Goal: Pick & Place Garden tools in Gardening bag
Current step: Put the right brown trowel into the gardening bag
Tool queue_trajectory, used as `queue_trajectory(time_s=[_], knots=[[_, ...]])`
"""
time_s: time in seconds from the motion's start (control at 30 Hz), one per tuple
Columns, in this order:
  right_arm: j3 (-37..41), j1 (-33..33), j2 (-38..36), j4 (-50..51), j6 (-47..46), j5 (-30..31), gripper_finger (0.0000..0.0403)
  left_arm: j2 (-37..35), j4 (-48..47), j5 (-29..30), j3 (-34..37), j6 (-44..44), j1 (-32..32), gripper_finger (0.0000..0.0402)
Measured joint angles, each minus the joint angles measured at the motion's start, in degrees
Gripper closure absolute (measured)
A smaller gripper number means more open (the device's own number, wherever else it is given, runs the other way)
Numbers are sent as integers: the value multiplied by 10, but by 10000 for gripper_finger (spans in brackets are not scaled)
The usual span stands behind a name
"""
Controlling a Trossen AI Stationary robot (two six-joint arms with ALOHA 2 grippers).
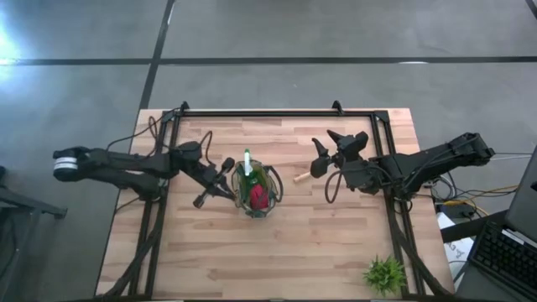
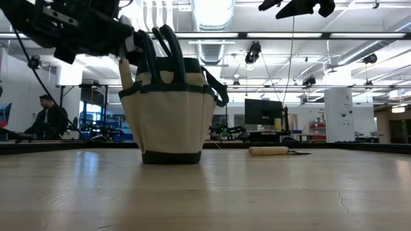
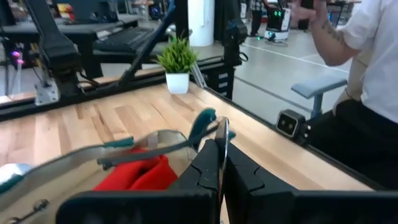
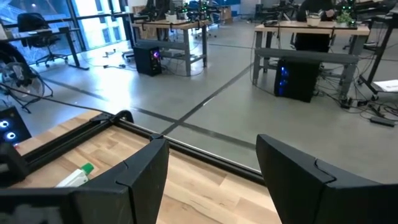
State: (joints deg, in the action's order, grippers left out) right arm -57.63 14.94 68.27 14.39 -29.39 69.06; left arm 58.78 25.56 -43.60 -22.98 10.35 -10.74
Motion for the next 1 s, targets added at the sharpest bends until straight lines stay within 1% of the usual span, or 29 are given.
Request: queue_trajectory(time_s=[0.17, 0.4, 0.5, 0.7, 1.0], knots=[[0, 0, 0, 0, 0, 0, 170, 46, 19, -10, 0, 17, 0, 397], [0, 0, 0, 0, 0, 0, 170, 98, 64, -45, 0, 19, 0, 397], [0, 0, 0, 0, 0, -1, 170, 102, 65, -47, 0, 19, 0, 394], [0, 0, 0, 0, 0, -1, 170, 93, 64, -50, 0, -1, 0, 370], [0, 0, 0, -1, 0, -1, 170, 88, 64, -45, 0, -52, 0, 367]])
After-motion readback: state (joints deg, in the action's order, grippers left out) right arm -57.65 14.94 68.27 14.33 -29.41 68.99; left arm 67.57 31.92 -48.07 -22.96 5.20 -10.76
